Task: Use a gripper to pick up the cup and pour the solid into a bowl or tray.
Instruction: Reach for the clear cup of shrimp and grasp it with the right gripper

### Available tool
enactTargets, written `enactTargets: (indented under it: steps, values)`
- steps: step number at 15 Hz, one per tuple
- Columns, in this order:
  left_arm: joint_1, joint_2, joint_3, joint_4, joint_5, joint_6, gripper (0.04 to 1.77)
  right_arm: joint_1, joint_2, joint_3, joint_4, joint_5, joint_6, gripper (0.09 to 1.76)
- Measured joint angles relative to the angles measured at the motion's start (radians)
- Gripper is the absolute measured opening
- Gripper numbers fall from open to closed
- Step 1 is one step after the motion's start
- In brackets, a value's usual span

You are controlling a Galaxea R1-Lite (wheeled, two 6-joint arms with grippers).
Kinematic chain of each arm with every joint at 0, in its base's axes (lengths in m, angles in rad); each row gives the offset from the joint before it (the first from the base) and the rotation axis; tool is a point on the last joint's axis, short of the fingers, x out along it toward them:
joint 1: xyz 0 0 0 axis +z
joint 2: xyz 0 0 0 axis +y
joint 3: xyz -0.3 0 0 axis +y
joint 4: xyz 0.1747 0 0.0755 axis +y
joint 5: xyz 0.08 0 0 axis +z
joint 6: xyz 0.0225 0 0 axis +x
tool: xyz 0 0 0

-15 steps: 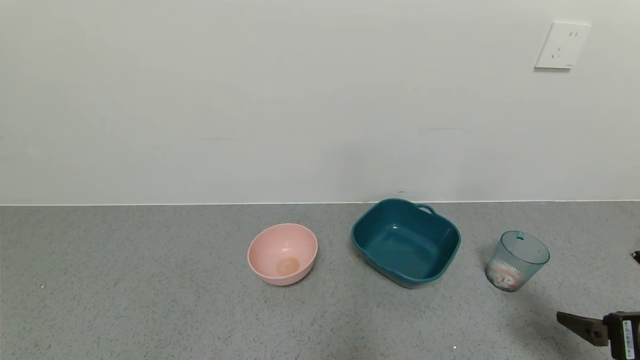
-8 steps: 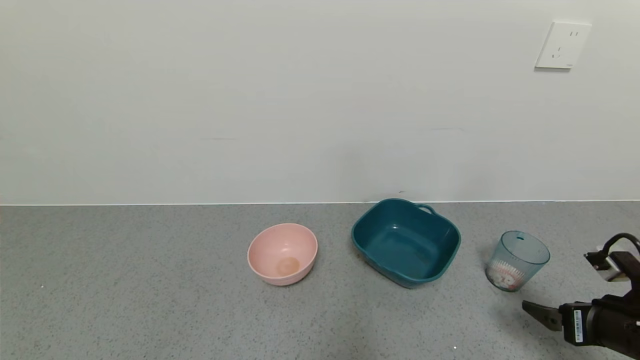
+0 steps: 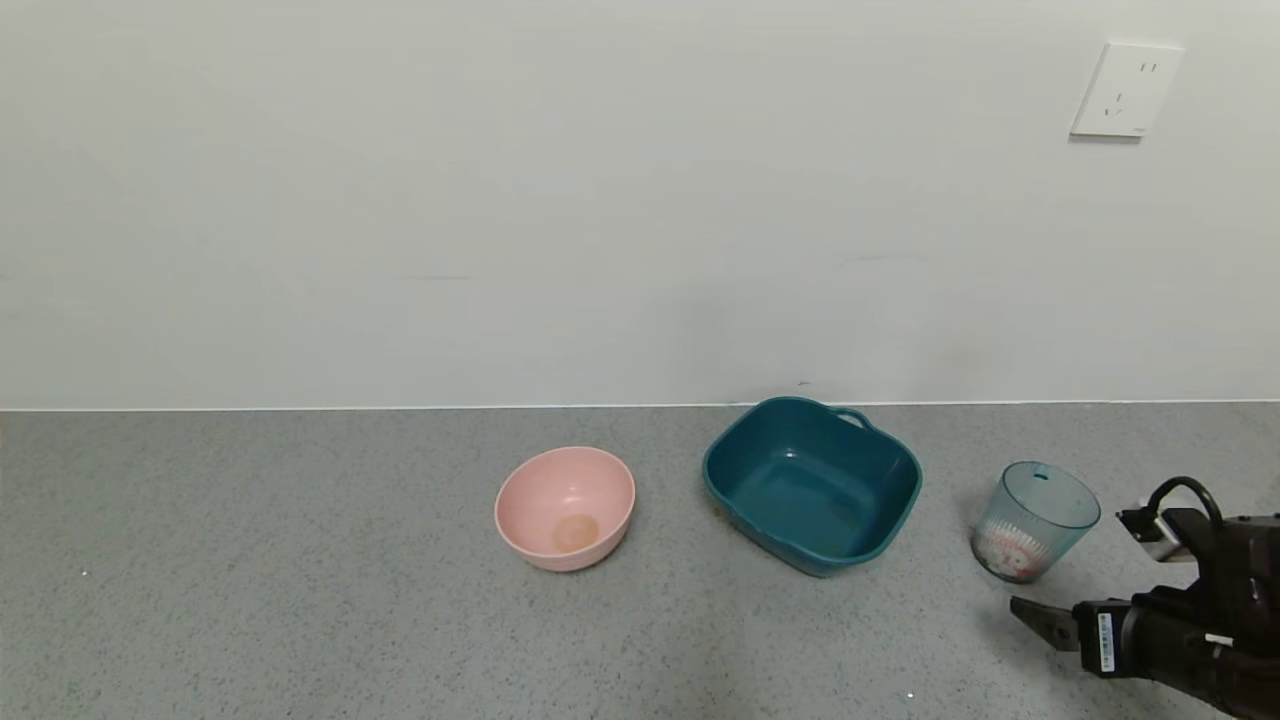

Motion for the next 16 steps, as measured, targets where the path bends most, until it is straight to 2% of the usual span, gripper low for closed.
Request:
enactTargets:
  steps: [7, 16]
  values:
    - [0.000, 0.000, 0.000, 0.000, 0.000, 0.000, 1.72, -0.017, 0.198, -0.001, -0.259, -0.003, -0.024, 1.71]
    - [0.000, 0.000, 0.000, 0.000, 0.000, 0.000, 1.72, -0.073, 0.245, -0.051, -0.308, 0.004, -0.061, 1.71]
